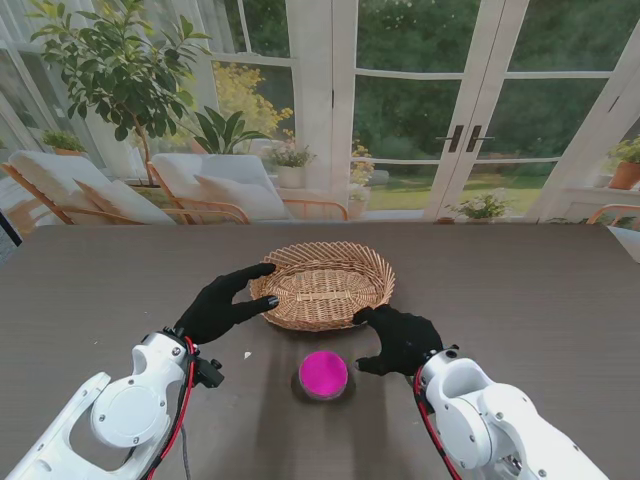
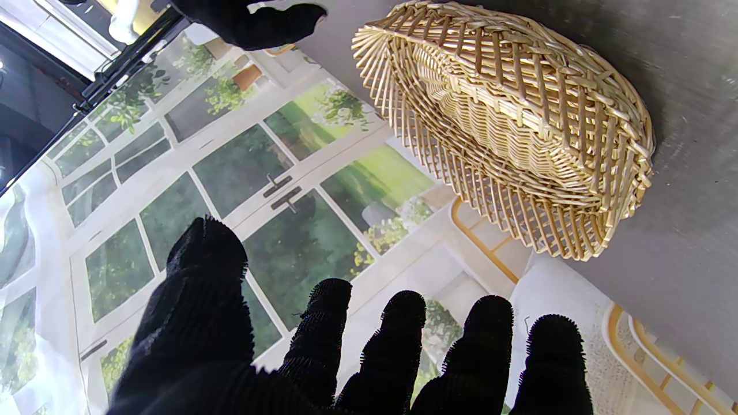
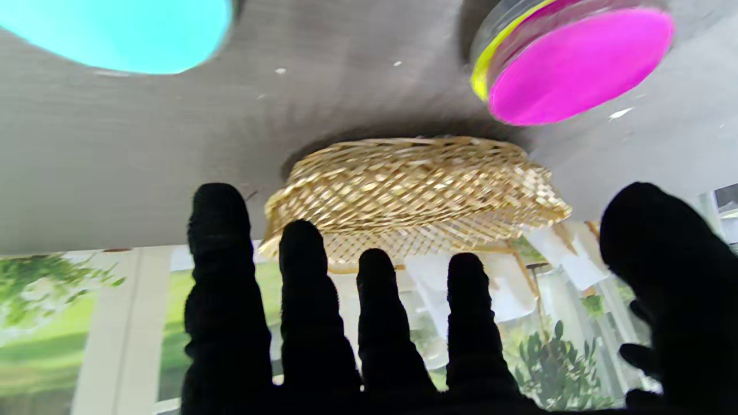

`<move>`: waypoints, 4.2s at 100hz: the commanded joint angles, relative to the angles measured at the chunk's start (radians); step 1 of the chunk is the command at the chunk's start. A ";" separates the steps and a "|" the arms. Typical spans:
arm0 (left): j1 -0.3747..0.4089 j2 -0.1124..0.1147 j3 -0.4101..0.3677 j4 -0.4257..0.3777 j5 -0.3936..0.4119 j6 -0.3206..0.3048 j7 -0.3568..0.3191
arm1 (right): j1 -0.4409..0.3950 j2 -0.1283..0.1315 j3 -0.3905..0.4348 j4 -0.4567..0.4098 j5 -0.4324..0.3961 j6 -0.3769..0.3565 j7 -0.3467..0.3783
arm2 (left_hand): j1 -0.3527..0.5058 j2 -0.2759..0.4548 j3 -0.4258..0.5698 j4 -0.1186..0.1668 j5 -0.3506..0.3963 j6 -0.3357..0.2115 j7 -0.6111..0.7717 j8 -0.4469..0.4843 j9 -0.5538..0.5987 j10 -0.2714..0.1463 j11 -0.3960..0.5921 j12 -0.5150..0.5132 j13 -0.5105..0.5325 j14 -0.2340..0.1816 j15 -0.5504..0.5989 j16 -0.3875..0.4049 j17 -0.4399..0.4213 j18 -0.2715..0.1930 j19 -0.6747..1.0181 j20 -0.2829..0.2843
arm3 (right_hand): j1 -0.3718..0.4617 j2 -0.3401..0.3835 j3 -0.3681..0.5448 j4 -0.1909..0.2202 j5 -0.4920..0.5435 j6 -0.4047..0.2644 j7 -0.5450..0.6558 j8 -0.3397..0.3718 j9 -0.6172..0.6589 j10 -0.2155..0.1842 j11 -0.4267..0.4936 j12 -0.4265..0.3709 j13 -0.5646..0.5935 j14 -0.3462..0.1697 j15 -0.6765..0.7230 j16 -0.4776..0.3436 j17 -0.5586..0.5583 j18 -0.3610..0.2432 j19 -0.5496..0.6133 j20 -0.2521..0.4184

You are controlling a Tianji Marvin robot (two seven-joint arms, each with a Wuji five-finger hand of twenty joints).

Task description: Stack culture dishes into a storage basket

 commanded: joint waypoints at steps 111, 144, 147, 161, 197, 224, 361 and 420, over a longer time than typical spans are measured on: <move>0.003 -0.002 0.001 -0.004 -0.011 -0.005 -0.018 | -0.018 0.025 0.148 0.081 -0.174 0.028 0.122 | 0.029 0.046 -0.016 0.006 0.017 -0.014 -0.001 -0.003 -0.019 0.000 -0.015 -0.012 -0.038 0.005 -0.022 0.005 -0.017 0.015 -0.033 0.001 | -0.012 -0.103 -0.204 0.094 0.054 -0.061 -0.014 -0.056 0.052 0.038 -0.005 0.003 0.125 -0.007 0.433 0.275 -0.221 0.012 0.290 0.227; 0.008 -0.002 -0.003 -0.010 -0.013 -0.003 -0.022 | 0.000 0.024 0.089 0.141 -0.180 0.126 0.108 | 0.030 0.048 -0.017 0.005 0.020 -0.030 0.000 -0.003 -0.022 0.001 -0.016 -0.012 -0.037 0.006 -0.022 0.005 -0.015 0.016 -0.031 0.002 | 0.013 -0.117 -0.185 0.112 0.004 -0.065 0.021 0.034 0.014 0.066 0.142 0.082 0.145 -0.053 0.686 0.375 -0.195 0.003 0.408 0.291; 0.009 -0.002 -0.003 -0.011 -0.013 -0.003 -0.021 | 0.000 0.024 0.083 0.142 -0.181 0.135 0.108 | 0.030 0.047 -0.017 0.005 0.021 -0.030 0.001 -0.002 -0.021 0.002 -0.016 -0.012 -0.037 0.007 -0.022 0.005 -0.014 0.016 -0.031 0.002 | 0.012 -0.117 -0.185 0.113 0.001 -0.068 0.022 0.037 0.012 0.068 0.143 0.084 0.144 -0.053 0.688 0.375 -0.196 0.004 0.410 0.292; 0.013 -0.002 -0.007 -0.014 -0.013 -0.005 -0.019 | 0.004 0.025 0.059 0.148 -0.181 0.170 0.115 | 0.029 0.048 -0.017 0.005 0.021 -0.030 0.001 -0.002 -0.021 0.002 -0.016 -0.012 -0.037 0.006 -0.022 0.005 -0.014 0.016 -0.031 0.002 | 0.001 -0.113 -0.187 0.111 -0.024 -0.067 0.016 0.044 -0.007 0.076 0.142 0.086 0.142 -0.047 0.690 0.373 -0.194 0.009 0.415 0.293; 0.028 -0.003 -0.018 -0.023 -0.013 -0.007 -0.015 | 0.019 0.026 0.009 0.166 -0.185 0.239 0.132 | 0.028 0.049 -0.018 0.005 0.019 -0.031 0.000 -0.002 -0.021 0.001 -0.016 -0.012 -0.037 0.006 -0.022 0.005 -0.012 0.019 -0.030 0.003 | -0.030 -0.105 -0.193 0.099 -0.052 -0.055 -0.044 0.053 -0.045 0.106 0.147 0.088 0.136 -0.039 0.691 0.375 -0.191 0.023 0.418 0.295; 0.031 -0.002 -0.020 -0.028 -0.014 -0.002 -0.019 | 0.033 0.025 -0.029 0.197 -0.204 0.274 0.111 | 0.028 0.048 -0.018 0.005 0.021 -0.030 0.001 -0.002 -0.020 0.004 -0.015 -0.011 -0.036 0.007 -0.022 0.005 -0.012 0.020 -0.030 0.003 | -0.047 -0.074 -0.197 0.092 -0.060 -0.020 -0.143 0.101 -0.068 0.122 0.154 0.080 0.124 -0.035 0.669 0.373 -0.191 0.004 0.429 0.301; 0.042 -0.004 -0.024 -0.039 -0.014 0.005 -0.013 | 0.053 0.018 -0.080 0.251 -0.109 0.347 0.032 | 0.031 0.058 -0.019 0.004 0.023 -0.029 0.002 -0.002 -0.019 0.007 -0.015 -0.009 -0.035 0.010 -0.022 0.006 -0.010 0.021 -0.030 0.002 | 0.201 -0.259 0.387 0.037 0.022 -0.024 0.263 0.135 0.245 0.127 0.320 0.173 0.447 -0.147 0.784 0.393 0.117 -0.013 0.612 0.255; 0.049 -0.004 -0.029 -0.045 -0.012 0.008 -0.010 | 0.002 0.016 -0.034 0.020 -0.137 0.240 0.107 | 0.032 0.059 -0.019 0.004 0.023 -0.028 0.001 -0.002 -0.020 0.007 -0.015 -0.009 -0.036 0.010 -0.022 0.006 -0.011 0.020 -0.030 0.002 | 0.217 -0.241 0.361 0.034 0.029 -0.032 0.254 0.127 0.209 0.132 0.308 0.169 0.430 -0.147 0.792 0.401 0.108 -0.014 0.609 0.262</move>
